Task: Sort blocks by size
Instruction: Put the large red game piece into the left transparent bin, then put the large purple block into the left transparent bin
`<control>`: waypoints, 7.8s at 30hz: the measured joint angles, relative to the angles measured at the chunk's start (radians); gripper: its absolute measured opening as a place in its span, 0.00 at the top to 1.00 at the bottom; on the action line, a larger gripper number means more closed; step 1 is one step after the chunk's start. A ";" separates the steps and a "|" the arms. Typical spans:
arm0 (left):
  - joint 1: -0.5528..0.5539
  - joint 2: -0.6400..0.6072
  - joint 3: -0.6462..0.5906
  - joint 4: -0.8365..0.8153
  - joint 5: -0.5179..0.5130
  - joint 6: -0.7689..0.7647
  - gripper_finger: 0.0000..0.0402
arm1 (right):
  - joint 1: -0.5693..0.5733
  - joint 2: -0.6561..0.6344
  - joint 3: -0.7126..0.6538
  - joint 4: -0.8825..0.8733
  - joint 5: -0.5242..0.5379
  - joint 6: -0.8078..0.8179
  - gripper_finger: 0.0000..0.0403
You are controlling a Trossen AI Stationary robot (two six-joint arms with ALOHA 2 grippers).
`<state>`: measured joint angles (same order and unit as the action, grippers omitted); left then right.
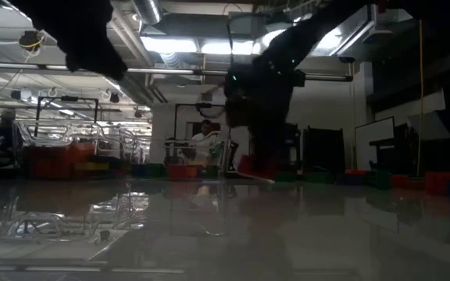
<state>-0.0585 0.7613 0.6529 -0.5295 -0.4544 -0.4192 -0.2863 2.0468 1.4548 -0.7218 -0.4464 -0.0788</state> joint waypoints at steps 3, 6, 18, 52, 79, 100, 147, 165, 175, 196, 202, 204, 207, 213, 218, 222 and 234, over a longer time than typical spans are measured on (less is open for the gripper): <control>-0.036 0.010 0.000 0.035 0.144 0.024 0.61 | 0.078 0.000 0.000 0.106 0.000 -0.002 0.77; -0.083 0.036 0.000 0.042 0.218 0.035 0.61 | 0.149 0.000 0.000 0.214 0.000 -0.004 0.77; -0.180 0.310 0.000 0.230 0.223 0.211 0.61 | 0.306 0.000 0.000 0.585 0.075 0.030 0.77; -0.183 0.478 0.000 0.412 0.162 0.262 0.62 | 0.333 0.002 0.000 0.688 0.207 0.100 0.77; -0.115 0.366 0.000 0.319 0.131 0.184 0.81 | 0.315 0.002 0.210 0.116 0.479 0.101 0.38; 0.221 -0.085 0.000 -0.126 -0.195 0.060 0.79 | -0.026 0.000 0.361 -0.657 0.522 -0.114 0.41; 0.403 0.015 -0.078 -0.156 -0.224 -0.009 0.55 | -0.175 -0.002 -0.100 -0.442 0.568 -0.079 0.87; 0.388 0.010 -0.077 0.019 0.007 0.114 0.55 | 0.135 0.002 0.180 -0.287 0.447 -0.100 0.88; 0.254 0.010 -0.077 0.127 0.350 0.220 0.55 | 0.232 0.002 0.365 0.048 0.453 -0.212 0.86; 0.137 0.011 -0.077 0.177 0.339 0.298 0.55 | 0.236 0.000 0.412 0.424 0.363 -0.237 0.86; 0.137 0.011 -0.077 0.276 0.339 0.372 0.55 | 0.236 0.000 0.412 0.492 0.338 -0.215 0.86; 0.137 0.011 -0.077 0.303 0.339 0.381 0.55 | 0.236 0.000 0.412 0.524 0.338 -0.214 0.86; 0.137 0.011 -0.077 0.335 0.339 0.401 0.55 | 0.236 0.000 0.412 0.548 0.337 -0.214 0.86; 0.137 0.011 -0.077 0.338 0.339 0.436 0.62 | 0.236 0.000 0.412 0.553 0.337 -0.214 0.86; 0.138 0.011 -0.077 0.336 0.339 0.446 0.85 | 0.236 0.000 0.412 0.550 0.339 -0.208 0.86; 0.137 0.011 -0.077 0.332 0.337 0.445 0.91 | 0.235 0.000 0.412 0.550 0.342 -0.194 0.86; 0.151 0.011 -0.077 0.327 0.338 0.379 0.91 | 0.236 0.000 0.412 0.543 0.379 -0.138 0.68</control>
<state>0.0928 0.7723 0.5755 -0.2027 -0.1160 -0.0403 -0.0502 2.0472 1.8671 -0.1785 -0.0670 -0.2170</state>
